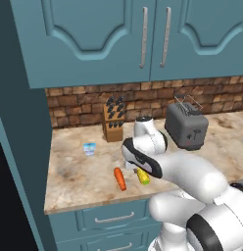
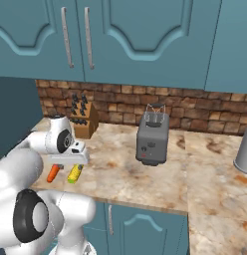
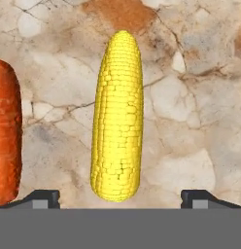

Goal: Place the corn and carrot inside the fridge drawer. Close the drawer after placing the vegetables.

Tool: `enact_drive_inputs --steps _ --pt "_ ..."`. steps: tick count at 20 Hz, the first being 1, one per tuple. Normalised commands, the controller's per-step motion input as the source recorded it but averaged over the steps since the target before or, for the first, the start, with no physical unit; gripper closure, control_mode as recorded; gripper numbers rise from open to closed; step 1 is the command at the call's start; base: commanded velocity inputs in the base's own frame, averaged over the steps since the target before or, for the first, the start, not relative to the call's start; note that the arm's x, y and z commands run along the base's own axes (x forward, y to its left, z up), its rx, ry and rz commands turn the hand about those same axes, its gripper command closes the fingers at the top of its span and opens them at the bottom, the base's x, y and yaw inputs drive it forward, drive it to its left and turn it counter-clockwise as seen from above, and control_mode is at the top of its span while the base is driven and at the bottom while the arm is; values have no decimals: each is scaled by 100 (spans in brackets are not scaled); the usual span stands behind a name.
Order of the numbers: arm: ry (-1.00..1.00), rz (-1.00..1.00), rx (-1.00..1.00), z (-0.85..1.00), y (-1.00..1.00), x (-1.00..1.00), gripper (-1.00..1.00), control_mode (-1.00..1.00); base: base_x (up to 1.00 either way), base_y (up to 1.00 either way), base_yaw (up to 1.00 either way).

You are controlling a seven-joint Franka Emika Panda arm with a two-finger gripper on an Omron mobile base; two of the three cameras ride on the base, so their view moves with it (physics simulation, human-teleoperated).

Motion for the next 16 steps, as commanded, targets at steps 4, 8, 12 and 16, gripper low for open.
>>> enact_drive_inputs --steps 4,8,12,16 --pt "7 0 4 -32 0 39 -100 -100 0 0 0" --pt "5 0 3 -38 0 18 -100 -100 0 0 0" --pt "2 0 0 -51 0 4 -100 -100 0 0 0" --pt "0 0 0 -51 0 0 100 -100 0 0 0"
